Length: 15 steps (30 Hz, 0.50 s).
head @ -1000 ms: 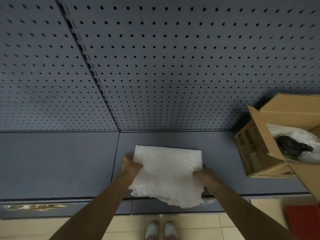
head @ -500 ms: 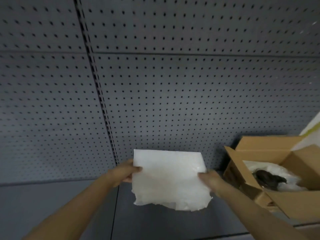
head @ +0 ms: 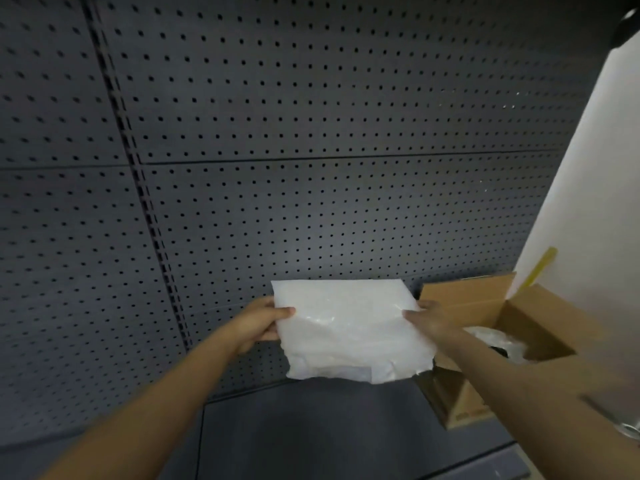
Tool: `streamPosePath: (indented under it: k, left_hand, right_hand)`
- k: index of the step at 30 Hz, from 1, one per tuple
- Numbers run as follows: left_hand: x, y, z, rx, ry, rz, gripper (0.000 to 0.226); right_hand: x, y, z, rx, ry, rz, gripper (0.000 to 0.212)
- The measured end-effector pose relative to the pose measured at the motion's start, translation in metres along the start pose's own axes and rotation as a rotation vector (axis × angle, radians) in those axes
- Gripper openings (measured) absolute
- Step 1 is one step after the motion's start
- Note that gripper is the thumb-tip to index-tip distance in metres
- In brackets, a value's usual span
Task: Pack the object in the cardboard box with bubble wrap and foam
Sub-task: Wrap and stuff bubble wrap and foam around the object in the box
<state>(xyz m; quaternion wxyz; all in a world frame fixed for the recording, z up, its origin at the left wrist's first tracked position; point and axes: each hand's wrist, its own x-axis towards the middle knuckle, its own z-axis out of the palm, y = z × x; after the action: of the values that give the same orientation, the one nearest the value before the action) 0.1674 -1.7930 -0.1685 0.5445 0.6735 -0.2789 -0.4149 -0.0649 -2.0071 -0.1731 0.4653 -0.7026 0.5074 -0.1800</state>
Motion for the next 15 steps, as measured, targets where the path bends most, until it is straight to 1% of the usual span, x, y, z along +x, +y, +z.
streamPosePath:
  k: [4, 7, 10, 15]
  left_hand:
    - [0.016, 0.009, 0.048, 0.034, -0.024, 0.012, 0.035]
    - [0.027, 0.015, 0.082, 0.057, -0.035, 0.015, 0.032]
    - [0.037, 0.025, 0.121, 0.066, -0.030, 0.026, 0.023]
    - [0.056, 0.035, 0.193, 0.080, 0.045, 0.026, 0.007]
  right_hand:
    - [0.007, 0.022, -0.042, -0.069, 0.084, 0.020, 0.046]
    - [0.014, 0.039, -0.073, -0.091, 0.096, 0.027, 0.041]
    - [0.025, 0.057, -0.107, -0.130, 0.102, 0.018, 0.033]
    - [0.053, 0.089, -0.167, -0.166, 0.071, -0.022, 0.021]
